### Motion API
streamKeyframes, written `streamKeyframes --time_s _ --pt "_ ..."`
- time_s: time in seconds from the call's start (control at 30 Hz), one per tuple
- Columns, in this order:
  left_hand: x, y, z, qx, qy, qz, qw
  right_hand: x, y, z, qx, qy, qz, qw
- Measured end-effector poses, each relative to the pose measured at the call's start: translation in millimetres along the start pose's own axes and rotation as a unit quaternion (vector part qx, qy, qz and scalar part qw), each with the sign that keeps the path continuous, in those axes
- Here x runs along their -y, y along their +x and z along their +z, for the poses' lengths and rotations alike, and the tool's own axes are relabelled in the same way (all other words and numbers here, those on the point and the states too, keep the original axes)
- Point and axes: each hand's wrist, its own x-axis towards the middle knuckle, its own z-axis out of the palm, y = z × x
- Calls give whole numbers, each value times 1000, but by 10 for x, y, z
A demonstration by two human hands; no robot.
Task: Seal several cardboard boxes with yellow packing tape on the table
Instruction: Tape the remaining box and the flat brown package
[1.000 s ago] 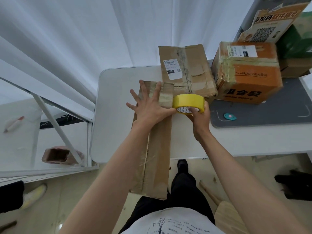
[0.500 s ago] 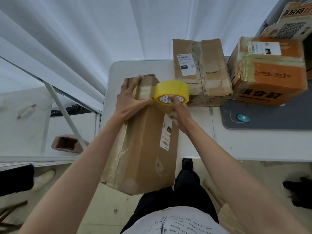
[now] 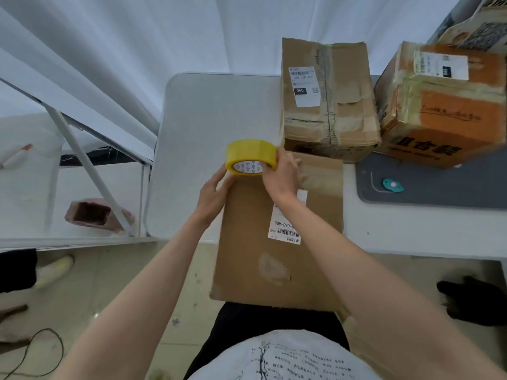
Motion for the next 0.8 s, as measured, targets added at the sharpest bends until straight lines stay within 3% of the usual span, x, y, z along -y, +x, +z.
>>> streamKeyframes --time_s 0.2,0.37,0.53,0.67,0.8 --pt "117 -31 262 -1 -33 -30 999 -22 -10 117 14 -77 -6 997" --pt "55 31 360 -32 12 -20 999 -83 9 94 41 -165 -34 985" --pt "119 35 395 -28 16 -16 999 -79 45 44 29 -179 -56 982" --pt "82 7 397 -29 28 -12 999 -352 153 -456 -77 -60 -79 992" --pt "53 7 431 -25 16 -19 999 -851 251 -1077 -212 -33 -97 972"
